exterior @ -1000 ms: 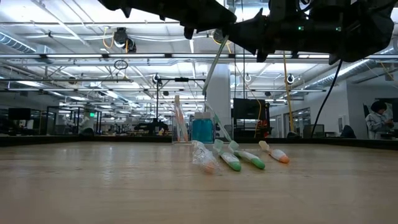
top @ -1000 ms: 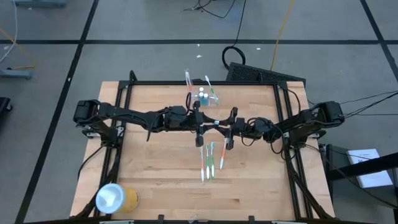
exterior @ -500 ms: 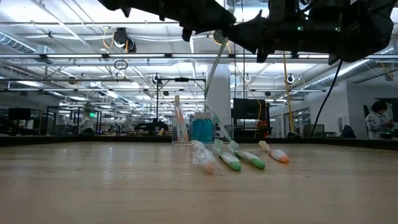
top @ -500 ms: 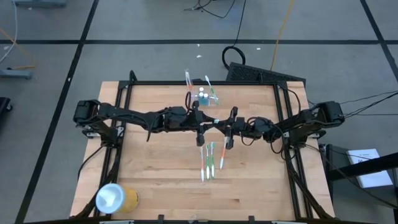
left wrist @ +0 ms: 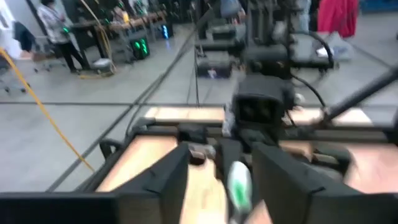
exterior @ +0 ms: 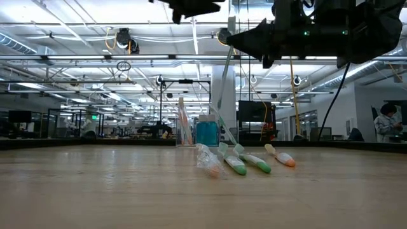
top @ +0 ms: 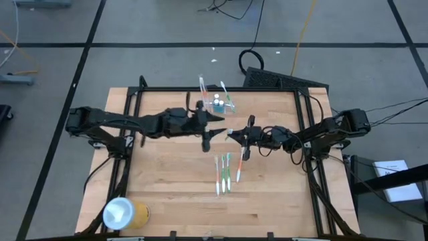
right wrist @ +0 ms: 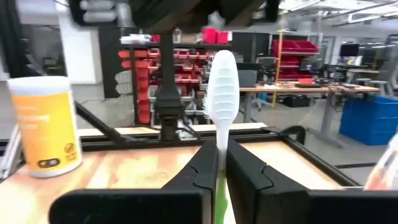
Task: Pick & Place toothbrushing station
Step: Put the green toothbrush into the transparent organizer
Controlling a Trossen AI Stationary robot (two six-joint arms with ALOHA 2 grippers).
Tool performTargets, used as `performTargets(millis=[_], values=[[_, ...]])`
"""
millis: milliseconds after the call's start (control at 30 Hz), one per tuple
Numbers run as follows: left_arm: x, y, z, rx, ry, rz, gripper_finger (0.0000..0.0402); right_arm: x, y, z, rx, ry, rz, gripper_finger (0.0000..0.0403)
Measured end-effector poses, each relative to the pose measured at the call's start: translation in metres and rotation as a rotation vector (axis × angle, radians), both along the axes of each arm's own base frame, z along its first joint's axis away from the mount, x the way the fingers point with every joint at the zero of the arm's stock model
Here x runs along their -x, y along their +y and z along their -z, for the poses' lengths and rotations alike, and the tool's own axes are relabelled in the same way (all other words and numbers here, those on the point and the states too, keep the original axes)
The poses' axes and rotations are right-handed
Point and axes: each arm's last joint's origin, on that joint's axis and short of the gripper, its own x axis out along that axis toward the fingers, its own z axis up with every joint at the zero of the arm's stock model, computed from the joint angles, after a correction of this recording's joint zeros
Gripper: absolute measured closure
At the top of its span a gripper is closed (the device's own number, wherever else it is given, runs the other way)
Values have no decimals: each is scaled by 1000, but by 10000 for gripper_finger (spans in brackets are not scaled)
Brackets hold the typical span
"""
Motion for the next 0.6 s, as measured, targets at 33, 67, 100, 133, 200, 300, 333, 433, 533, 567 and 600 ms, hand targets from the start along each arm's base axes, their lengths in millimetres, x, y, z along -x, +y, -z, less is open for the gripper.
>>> performTargets(millis=[33, 67, 100, 133, 200, 300, 333, 433, 533, 567, 600], values=[[5, 0, -3, -5, 12, 2, 203, 0, -1, 1, -2, 11, 4, 392], [9, 0, -7, -10, 9, 4, 189, 0, -2, 3, -7, 23, 8, 392], [15, 0, -12, -19, 12, 7, 177, 0, -3, 3, -12, 29, 10, 392], [22, 0, -17, -27, 29, 8, 166, 0, -4, 4, -15, 31, 13, 392], [29, 0, -20, -38, 49, -1, 150, -1, -6, 4, -25, 37, 18, 391], [37, 2, -17, -63, 113, -31, 136, -1, -11, 6, -52, 56, 35, 391], [37, 3, -15, -69, 113, -43, 134, -1, -14, 7, -69, 64, 47, 391], [39, 13, 2, -74, 156, -78, 131, 0, -29, 11, -130, 87, 92, 391], [43, 27, 27, -70, 213, -120, 131, 3, -48, 13, -177, 93, 112, 390], [44, 32, 33, -67, 215, -132, 131, 4, -55, 13, -189, 93, 124, 390], [46, 37, 37, -61, 212, -145, 130, 5, -61, 13, -193, 86, 143, 390]])
